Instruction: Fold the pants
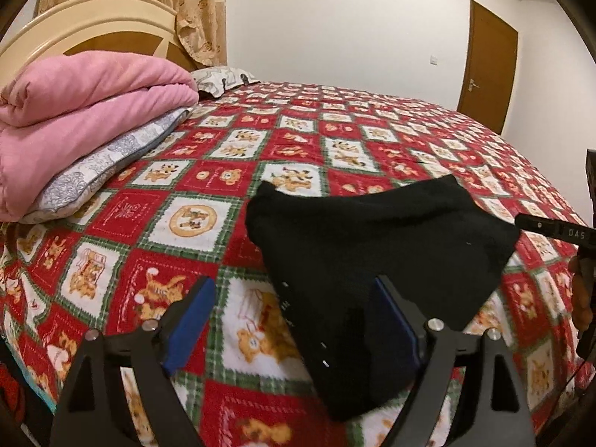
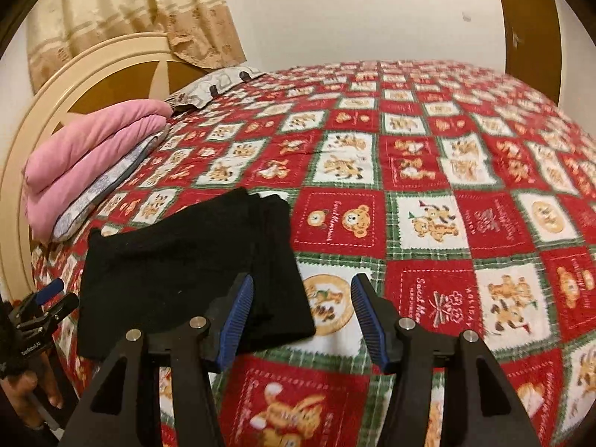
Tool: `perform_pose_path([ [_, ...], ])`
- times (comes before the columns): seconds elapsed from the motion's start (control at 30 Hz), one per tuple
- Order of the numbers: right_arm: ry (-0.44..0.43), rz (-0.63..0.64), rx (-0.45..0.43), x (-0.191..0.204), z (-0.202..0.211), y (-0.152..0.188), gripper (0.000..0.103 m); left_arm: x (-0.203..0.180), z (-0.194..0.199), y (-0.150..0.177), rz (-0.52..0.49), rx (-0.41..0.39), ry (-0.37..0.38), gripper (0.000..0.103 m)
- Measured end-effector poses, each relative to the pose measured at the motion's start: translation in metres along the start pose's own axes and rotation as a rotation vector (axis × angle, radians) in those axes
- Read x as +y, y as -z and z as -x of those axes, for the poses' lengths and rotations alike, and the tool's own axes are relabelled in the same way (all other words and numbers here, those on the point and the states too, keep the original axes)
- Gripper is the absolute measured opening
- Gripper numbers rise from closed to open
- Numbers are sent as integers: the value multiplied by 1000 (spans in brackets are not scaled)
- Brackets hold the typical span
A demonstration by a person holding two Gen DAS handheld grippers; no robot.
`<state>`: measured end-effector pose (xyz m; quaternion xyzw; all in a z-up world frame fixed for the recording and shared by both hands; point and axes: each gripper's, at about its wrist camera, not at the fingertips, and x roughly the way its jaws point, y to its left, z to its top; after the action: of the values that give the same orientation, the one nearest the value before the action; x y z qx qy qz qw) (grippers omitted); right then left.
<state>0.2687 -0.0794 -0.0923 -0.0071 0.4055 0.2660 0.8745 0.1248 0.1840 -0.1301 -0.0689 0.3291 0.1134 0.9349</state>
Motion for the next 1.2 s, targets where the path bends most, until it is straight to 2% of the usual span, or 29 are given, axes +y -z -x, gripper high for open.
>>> perform_pose_path([
  [0.13, -17, 13, -29, 12, 24, 8, 56, -5, 15, 6, 3, -6, 13, 88],
  [0.33, -11, 100, -104, 46, 75, 30, 57, -15, 45, 12, 24, -65, 36, 93],
  [0.5, -10, 185, -162, 73, 115, 50, 61, -22, 69, 12, 29, -113, 58, 93],
  [0.7, -2, 224, -223, 85, 153, 67, 62, -29, 95, 10, 26, -171, 69, 98],
  [1.2, -12, 184, -273, 82, 186, 91, 64, -40, 128, 14, 17, -216, 81, 99],
])
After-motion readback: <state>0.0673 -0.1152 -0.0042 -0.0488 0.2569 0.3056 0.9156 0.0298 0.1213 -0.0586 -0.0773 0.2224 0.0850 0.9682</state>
